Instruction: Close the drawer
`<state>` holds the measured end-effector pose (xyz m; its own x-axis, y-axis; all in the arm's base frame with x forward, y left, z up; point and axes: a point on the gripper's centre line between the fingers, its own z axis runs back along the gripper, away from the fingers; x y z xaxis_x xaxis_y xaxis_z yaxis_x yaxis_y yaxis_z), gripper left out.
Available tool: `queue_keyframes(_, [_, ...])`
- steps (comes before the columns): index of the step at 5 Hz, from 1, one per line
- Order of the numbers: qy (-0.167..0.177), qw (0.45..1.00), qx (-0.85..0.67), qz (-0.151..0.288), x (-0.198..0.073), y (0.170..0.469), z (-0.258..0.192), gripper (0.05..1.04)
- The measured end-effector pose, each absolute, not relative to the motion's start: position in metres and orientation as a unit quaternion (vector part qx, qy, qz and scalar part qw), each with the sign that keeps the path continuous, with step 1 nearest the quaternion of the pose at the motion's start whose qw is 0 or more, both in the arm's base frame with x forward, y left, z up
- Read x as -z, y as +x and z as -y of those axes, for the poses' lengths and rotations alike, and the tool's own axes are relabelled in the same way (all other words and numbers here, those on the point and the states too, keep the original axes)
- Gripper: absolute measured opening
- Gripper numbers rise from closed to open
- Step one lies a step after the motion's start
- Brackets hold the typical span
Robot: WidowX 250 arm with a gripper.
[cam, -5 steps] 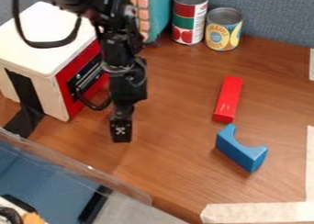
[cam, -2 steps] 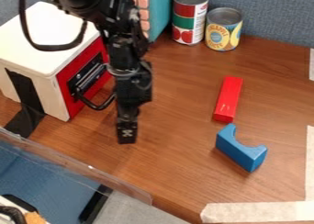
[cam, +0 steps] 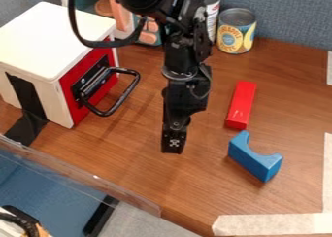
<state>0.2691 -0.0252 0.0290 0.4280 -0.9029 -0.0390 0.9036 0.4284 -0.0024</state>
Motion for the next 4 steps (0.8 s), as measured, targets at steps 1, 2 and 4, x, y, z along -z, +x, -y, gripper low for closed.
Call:
queue_keyframes(1, [0.02, 0.852, 0.524, -0.016, -0.04, 0.266, 0.035, 0.999])
queue_keyframes(2, [0.013, 0.91, 0.414, -0.003, -0.061, 0.253, 0.032, 0.999])
queue_keyframes(4, [-0.013, 0.98, 0.193, 0.044, -0.102, 0.223, 0.04, 0.999])
